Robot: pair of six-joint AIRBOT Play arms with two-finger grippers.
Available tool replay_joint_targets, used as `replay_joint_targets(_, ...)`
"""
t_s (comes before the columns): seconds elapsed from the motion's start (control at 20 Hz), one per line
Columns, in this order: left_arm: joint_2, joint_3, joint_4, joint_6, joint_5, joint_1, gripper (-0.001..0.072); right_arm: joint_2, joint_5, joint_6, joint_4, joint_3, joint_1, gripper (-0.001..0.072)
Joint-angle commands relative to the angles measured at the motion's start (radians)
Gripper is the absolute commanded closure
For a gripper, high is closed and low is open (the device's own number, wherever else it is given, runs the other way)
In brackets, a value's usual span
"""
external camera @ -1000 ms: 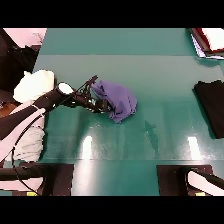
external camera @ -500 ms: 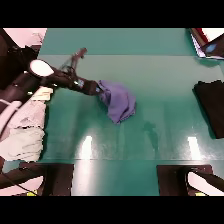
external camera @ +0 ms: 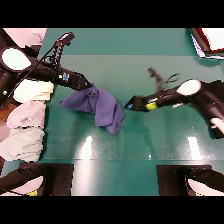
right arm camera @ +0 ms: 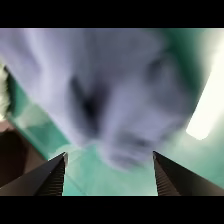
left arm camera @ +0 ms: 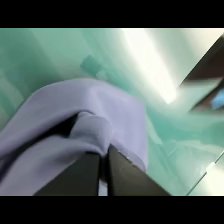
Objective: Fold the shirts.
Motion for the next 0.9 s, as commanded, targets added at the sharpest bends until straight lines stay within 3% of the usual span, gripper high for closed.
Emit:
replay_joint_targets(0.0, 0.000, -0.003, 0.016, -0.006, -0.037, 0.001, 0.0681, -0.118, -0.129, -0.058, 0.117, 0.000, 0.173, 0.0116)
replay_joint_targets(0.1, 0.000, -0.003, 0.018, -0.006, -0.041, 0.001, 0.0681, -0.179, -0.146, -0.058, 0.113, 0.066, 0.209, 0.0125)
replay_joint_targets(0.2, 0.000, -0.003, 0.020, -0.006, -0.056, 0.001, 0.0681, -0.222, -0.157, -0.057, 0.067, 0.125, 0.216, 0.0278)
replay_joint_targets(0.3, 0.000, -0.003, 0.027, -0.006, -0.080, 0.001, 0.0681, -0.238, -0.152, -0.057, 0.029, 0.153, 0.201, 0.0676)
replay_joint_targets(0.45, 0.017, 0.023, 0.111, -0.006, -0.122, 0.001, 0.0682, -0.175, -0.117, -0.046, -0.042, 0.169, 0.119, 0.0700)
replay_joint_targets(0.65, 0.069, 0.208, 0.344, -0.031, -0.217, 0.001, 0.0681, 0.068, -0.074, 0.104, -0.263, 0.170, -0.138, 0.0700)
replay_joint_targets(0.85, 0.114, 0.358, 0.365, -0.032, -0.220, 0.001, 0.0681, 0.288, 0.003, 0.135, -0.319, 0.195, -0.456, 0.0700)
